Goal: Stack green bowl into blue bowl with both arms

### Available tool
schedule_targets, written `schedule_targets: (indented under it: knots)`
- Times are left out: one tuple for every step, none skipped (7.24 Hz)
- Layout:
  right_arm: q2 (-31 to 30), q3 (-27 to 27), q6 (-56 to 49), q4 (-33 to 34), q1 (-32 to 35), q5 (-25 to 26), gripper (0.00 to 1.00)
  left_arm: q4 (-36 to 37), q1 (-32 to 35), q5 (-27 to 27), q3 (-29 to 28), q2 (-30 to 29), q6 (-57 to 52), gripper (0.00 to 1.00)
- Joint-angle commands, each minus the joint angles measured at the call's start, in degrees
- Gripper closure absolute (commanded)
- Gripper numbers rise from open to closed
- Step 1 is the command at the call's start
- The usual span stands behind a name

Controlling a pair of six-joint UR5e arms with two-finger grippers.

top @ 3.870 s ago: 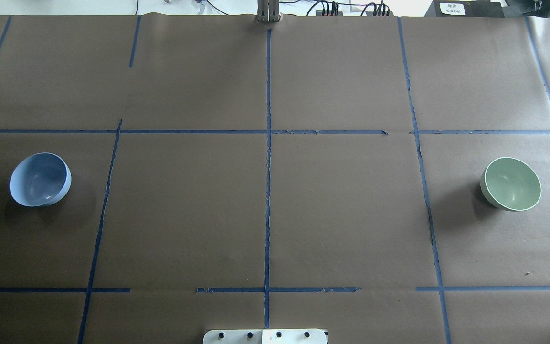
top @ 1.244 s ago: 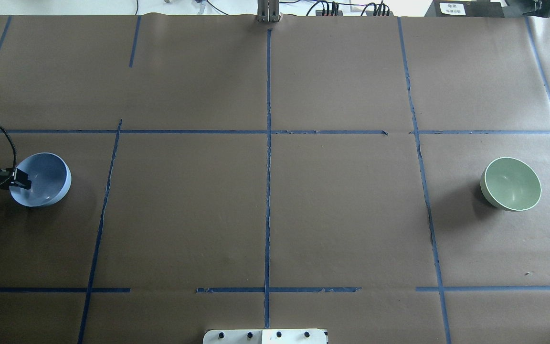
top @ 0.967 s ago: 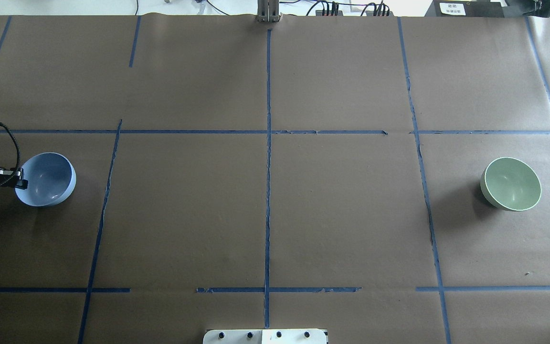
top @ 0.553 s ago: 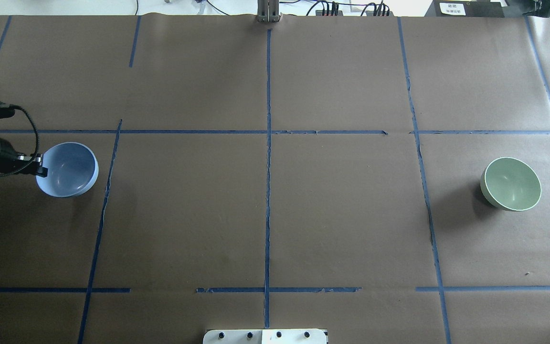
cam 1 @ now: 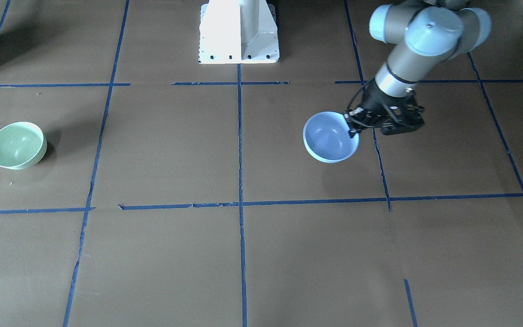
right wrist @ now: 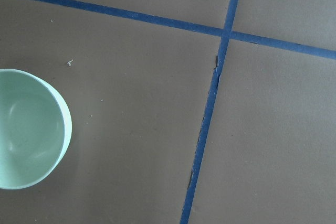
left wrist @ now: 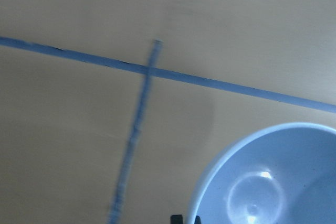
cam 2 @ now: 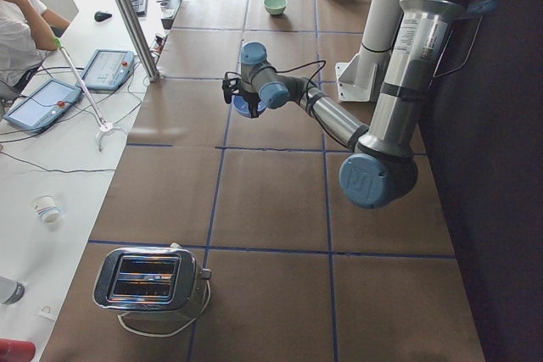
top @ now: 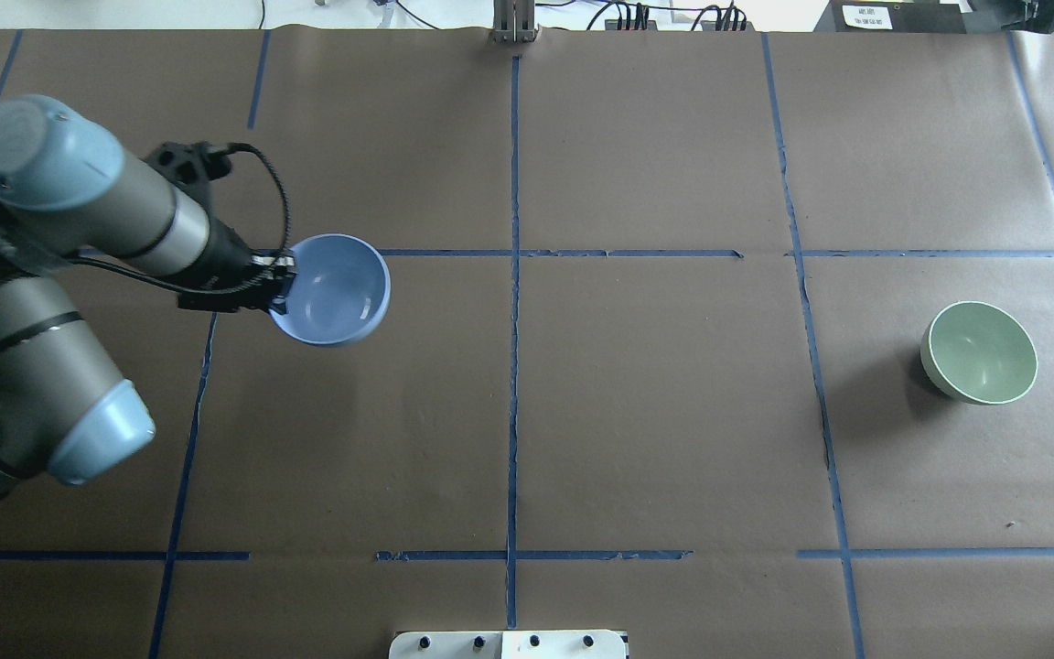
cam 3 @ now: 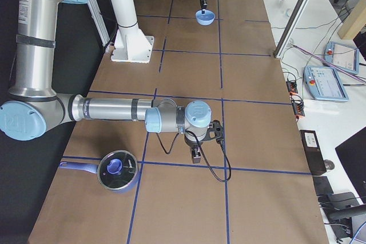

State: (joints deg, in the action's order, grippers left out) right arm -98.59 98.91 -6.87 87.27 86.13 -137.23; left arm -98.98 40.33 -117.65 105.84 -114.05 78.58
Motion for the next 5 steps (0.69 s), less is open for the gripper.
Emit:
schedule_targets:
  knots:
    - [0.15,-0.03,0.01,0.0,0.0,0.03,0.0,1.34,-10.06,8.89,-10.41,-13.77,9.98,1.0]
    - [0.24,-0.03,0.01,0.09,0.0,0.03,0.0,0.81,-11.66,10.41,-13.52,-16.35,10.36,1.0]
    - [0.24,-0.03,0.01,0.0,0.0,0.03,0.0,0.72,-12.55,10.43,-14.16,-16.64,10.19,1.0]
    - [0.24,-0.12,0.01,0.09,0.0,0.03,0.0,0.72,-12.64,10.43,-14.17,-16.64,10.01,1.0]
    - [0.24,-0.29,0.01,0.09,0.0,0.03,0.0,0.72,-13.25,10.52,-14.51,-16.64,9.92,0.99]
